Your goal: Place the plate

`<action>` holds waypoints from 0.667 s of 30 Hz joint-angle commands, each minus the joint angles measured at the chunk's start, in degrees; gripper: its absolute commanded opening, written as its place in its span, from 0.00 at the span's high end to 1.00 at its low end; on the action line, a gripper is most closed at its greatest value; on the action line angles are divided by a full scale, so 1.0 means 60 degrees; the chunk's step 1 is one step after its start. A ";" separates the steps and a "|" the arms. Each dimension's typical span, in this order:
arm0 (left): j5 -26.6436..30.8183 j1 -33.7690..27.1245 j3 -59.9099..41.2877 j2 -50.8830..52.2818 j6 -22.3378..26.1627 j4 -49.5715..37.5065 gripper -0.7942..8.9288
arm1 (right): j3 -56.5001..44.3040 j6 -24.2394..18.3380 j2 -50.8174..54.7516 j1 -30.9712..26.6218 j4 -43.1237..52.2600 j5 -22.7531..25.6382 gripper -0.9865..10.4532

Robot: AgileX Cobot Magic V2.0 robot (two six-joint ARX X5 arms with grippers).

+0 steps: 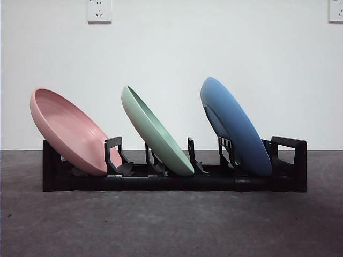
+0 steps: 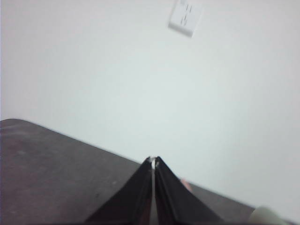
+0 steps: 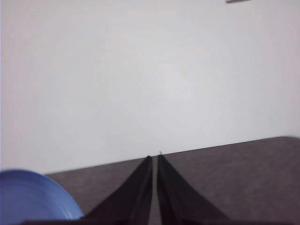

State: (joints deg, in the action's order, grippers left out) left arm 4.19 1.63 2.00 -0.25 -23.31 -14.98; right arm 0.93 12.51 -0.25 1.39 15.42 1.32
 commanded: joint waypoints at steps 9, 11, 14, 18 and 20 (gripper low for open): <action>-0.0146 0.0000 0.2907 -0.0685 -0.0729 0.3625 0.91 | 0.2419 0.1810 -0.1111 0.0004 -0.2794 -0.1486 0.90; -0.0444 0.0000 0.3668 -0.1096 -0.0361 0.4477 0.91 | 0.3169 0.1585 -0.1668 0.0007 -0.3628 -0.1967 0.90; -0.0998 0.0000 0.4717 -0.1818 0.0295 0.5668 0.91 | 0.4189 0.0998 -0.2532 0.0007 -0.4583 -0.2670 0.90; -0.1785 0.0000 0.5949 -0.2889 0.0929 0.7140 0.91 | 0.5442 0.0404 -0.3636 0.0007 -0.5734 -0.3260 0.90; -0.2109 0.0000 0.6561 -0.3497 0.1104 0.7941 0.91 | 0.6116 0.0062 -0.4233 0.0007 -0.6444 -0.3508 0.90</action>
State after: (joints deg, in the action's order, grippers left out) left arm -7.70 1.63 39.64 -19.84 -19.29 31.31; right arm 35.57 15.94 -24.14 1.39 -21.96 -19.14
